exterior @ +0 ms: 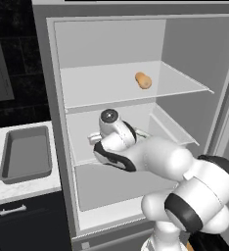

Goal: Place one squash and one fish in each tupperware on the nearby counter, to pack two identical lunches.

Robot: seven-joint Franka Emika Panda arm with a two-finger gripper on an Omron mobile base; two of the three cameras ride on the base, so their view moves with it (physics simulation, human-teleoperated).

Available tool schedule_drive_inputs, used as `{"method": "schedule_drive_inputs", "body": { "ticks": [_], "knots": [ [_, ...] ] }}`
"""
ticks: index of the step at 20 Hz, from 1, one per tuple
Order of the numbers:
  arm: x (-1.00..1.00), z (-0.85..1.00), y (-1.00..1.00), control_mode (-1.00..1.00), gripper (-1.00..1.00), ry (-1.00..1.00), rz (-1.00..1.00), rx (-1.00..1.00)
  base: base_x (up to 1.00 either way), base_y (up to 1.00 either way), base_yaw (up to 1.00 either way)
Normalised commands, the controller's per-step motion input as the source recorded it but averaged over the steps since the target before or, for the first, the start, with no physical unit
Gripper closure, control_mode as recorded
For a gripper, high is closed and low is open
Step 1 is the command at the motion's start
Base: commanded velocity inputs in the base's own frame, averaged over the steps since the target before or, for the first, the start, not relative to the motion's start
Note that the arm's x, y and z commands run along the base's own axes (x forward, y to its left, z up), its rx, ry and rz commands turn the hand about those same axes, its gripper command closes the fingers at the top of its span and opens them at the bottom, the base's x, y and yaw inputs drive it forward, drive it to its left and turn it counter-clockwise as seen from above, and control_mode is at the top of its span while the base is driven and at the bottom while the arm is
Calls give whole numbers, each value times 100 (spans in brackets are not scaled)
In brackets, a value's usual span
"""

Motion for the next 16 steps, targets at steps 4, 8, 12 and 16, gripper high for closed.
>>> {"method": "schedule_drive_inputs", "body": {
  "ticks": [4,8,12,16],
  "knots": [
    [-88,47,0,-100,100,-14,-3,6,0,0,0],
    [-100,95,0,-100,100,-4,-11,11,0,0,0],
    [-100,100,-8,-100,100,0,-15,13,0,0,0],
    [-100,89,-37,-100,100,0,-14,18,0,0,0]
  ]
}}
